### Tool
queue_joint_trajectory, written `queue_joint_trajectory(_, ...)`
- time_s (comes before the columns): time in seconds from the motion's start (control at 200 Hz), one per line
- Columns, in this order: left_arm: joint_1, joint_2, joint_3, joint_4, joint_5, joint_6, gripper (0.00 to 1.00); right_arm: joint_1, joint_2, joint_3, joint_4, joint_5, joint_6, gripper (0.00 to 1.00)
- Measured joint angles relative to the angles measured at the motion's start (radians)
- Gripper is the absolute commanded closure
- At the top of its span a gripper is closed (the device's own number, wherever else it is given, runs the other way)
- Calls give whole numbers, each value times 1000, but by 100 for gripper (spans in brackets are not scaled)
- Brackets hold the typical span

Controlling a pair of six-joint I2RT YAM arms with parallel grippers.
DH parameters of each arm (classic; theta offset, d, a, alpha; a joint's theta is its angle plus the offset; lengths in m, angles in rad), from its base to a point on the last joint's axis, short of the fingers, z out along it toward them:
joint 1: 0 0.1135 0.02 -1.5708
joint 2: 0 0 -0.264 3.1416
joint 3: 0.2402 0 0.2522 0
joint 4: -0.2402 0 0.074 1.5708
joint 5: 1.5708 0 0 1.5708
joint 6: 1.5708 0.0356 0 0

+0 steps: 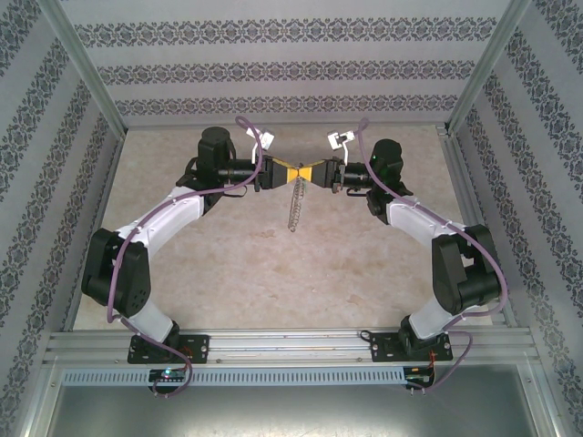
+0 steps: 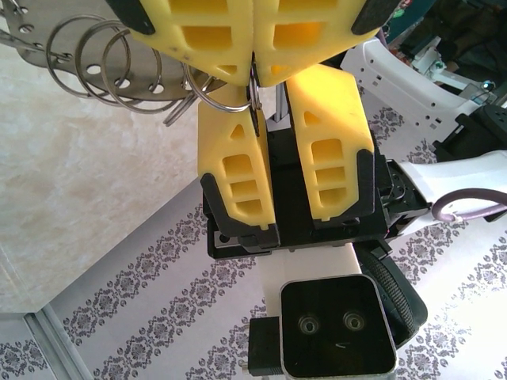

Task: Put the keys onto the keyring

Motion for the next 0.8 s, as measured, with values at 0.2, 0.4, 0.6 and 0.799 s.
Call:
queue_joint_trajectory(0.2,-1,11,-1,19,1,-13,79,0,0,0,3,0,1,100)
queue_joint_trajectory(0.4,-4,13,-1,27,1,-25,78,0,1,0,3,0,4,100)
queue_joint_trajectory(0.6,-7,16,-1,37,-3,-29,87,0,1,0,7,-6,4,100)
queue_joint_trajectory(0.799,-8,24,-2,68,-6,-53,100,-7,1,0,19,-20,4,100)
